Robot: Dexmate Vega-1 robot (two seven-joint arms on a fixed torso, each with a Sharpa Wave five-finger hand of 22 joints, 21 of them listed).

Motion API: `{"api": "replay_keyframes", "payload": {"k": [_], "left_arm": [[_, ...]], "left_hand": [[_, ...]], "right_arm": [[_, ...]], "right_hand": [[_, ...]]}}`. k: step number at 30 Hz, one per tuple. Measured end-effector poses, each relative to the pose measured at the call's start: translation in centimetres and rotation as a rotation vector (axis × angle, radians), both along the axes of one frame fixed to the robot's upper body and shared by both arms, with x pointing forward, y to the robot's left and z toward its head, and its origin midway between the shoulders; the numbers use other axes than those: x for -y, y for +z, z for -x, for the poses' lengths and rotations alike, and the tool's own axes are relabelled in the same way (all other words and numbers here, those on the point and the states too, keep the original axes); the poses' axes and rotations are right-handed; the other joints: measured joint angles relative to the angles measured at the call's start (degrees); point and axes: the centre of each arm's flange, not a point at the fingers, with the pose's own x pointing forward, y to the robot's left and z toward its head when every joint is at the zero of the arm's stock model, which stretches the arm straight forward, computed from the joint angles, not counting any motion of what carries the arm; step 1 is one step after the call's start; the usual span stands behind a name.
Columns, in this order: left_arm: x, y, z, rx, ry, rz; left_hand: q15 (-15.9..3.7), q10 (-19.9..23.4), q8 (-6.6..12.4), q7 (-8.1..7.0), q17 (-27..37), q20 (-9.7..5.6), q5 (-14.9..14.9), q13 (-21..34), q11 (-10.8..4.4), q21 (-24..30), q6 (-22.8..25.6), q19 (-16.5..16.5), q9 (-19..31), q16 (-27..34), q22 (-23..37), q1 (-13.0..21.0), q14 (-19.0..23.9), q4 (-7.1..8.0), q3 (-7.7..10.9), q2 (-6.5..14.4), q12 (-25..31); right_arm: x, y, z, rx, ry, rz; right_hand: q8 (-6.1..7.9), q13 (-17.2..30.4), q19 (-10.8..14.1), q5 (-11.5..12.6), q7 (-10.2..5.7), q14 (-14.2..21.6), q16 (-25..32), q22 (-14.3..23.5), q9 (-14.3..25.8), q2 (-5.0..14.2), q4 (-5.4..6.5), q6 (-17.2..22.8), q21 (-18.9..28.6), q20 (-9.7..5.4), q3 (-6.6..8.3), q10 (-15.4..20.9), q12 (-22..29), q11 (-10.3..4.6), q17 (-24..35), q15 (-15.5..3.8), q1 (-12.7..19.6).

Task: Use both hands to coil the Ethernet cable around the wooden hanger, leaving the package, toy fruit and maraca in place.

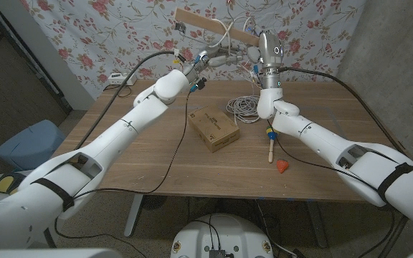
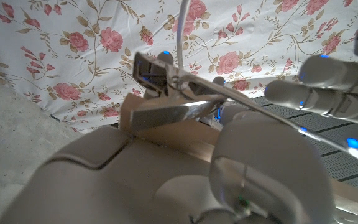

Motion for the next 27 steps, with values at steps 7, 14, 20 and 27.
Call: {"api": "replay_keyframes", "payload": {"k": [7, 14, 20, 27], "left_arm": [[0.2, 0.1, 0.0, -0.005, -0.017, 0.003], [-0.3, 0.3, 0.0, -0.049, -0.078, -0.076], [-0.7, 0.1, 0.3, -0.111, -0.116, -0.206], [-2.0, -0.4, 0.3, -0.186, -0.132, -0.272]], "left_hand": [[-2.78, 8.91, -0.28, 3.03, -0.71, -1.70, -0.96, -0.94, 2.48, 1.11, 5.95, 4.78, 0.17, 1.61, -0.79, -0.68, 9.50, 4.06, 5.74, 2.03, 2.84], [-4.48, 21.40, -3.58, 4.06, 2.40, -5.85, 8.14, 7.42, 3.12, 0.73, 6.39, 14.84, 2.49, 7.18, 0.49, -11.64, 22.31, 17.42, 6.80, -0.57, 12.64], [-4.27, 26.10, -4.85, 4.88, 2.35, -6.76, 10.96, 8.42, 2.68, 0.73, 7.00, 17.16, 3.99, 8.84, 1.15, -15.73, 26.47, 19.18, 7.19, 0.96, 18.02], [-4.36, 26.11, -4.90, 4.89, 2.90, -6.60, 11.61, 11.65, 2.67, 2.35, 7.00, 17.33, 5.62, 8.44, 2.41, -16.73, 27.76, 18.26, 8.58, 0.33, 22.53]], "right_arm": [[0.0, -0.1, 0.3, 0.005, 0.007, -0.002], [0.8, 0.2, 0.2, -0.004, -0.004, -0.040], [1.7, 0.2, -0.3, -0.022, -0.020, -0.076], [2.6, 0.1, -0.8, -0.035, -0.036, -0.109]], "right_hand": [[0.05, 0.00, 0.00, -0.11, 0.01, 0.00, 0.00, 0.00, -0.27, 0.00, -0.05, -0.02, 0.00, 0.00, -0.06, -0.01, 0.00, 0.01, 0.00, 0.00, 0.00], [0.04, 0.00, 0.00, -0.18, 0.00, 0.00, 0.00, -0.01, -0.27, 0.51, 0.20, -0.20, -0.01, 0.00, 0.20, -0.01, 0.00, 0.01, 0.00, 0.00, -0.51], [0.02, 0.00, 0.00, -0.34, -0.10, 0.00, 0.00, -0.01, -0.27, 0.51, 0.20, -0.30, -0.01, 0.00, 0.20, -0.02, 0.00, 0.02, -0.01, 0.00, -0.51], [0.20, 0.00, 0.00, -0.35, 0.00, -0.01, 0.00, -0.01, -0.27, 0.52, 0.20, -0.39, -0.01, 0.00, 0.20, -0.03, 0.00, 0.03, 0.00, 0.00, -0.51]]}}
